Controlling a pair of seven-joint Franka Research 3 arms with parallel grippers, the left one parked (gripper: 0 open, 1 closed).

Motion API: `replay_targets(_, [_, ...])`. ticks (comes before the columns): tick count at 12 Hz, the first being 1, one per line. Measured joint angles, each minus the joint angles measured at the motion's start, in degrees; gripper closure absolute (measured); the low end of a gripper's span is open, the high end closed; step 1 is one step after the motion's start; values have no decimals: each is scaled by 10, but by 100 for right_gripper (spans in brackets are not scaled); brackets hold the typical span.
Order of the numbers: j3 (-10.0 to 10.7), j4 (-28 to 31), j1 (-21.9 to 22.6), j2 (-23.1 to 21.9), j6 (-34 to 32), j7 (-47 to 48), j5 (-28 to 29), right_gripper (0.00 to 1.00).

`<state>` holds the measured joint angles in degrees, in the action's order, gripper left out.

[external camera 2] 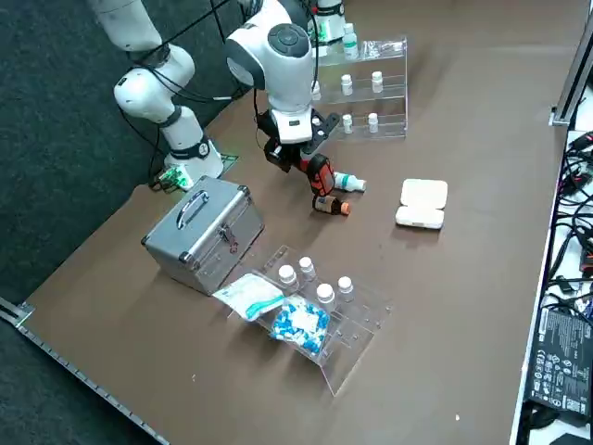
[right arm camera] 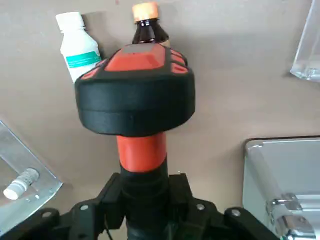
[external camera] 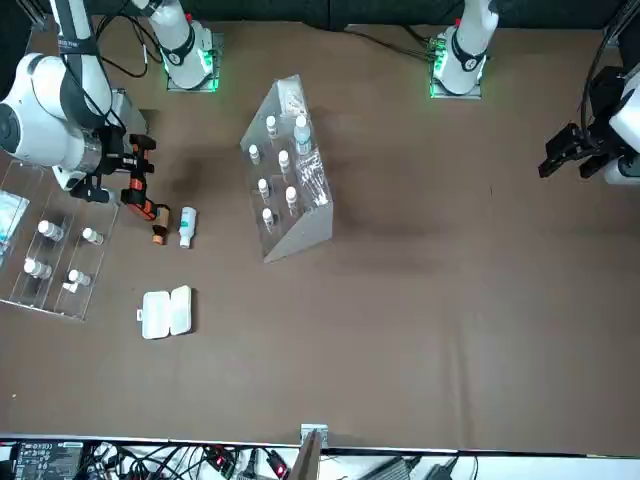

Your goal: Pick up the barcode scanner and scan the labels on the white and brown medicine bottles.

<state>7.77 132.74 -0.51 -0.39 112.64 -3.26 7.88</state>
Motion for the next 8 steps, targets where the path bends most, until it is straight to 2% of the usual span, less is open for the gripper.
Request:
replay_targets(5, [0,4,-1,13,19,-41,0,57])
replay_targets(8, [0,4,-17,28,21,-84,0,57])
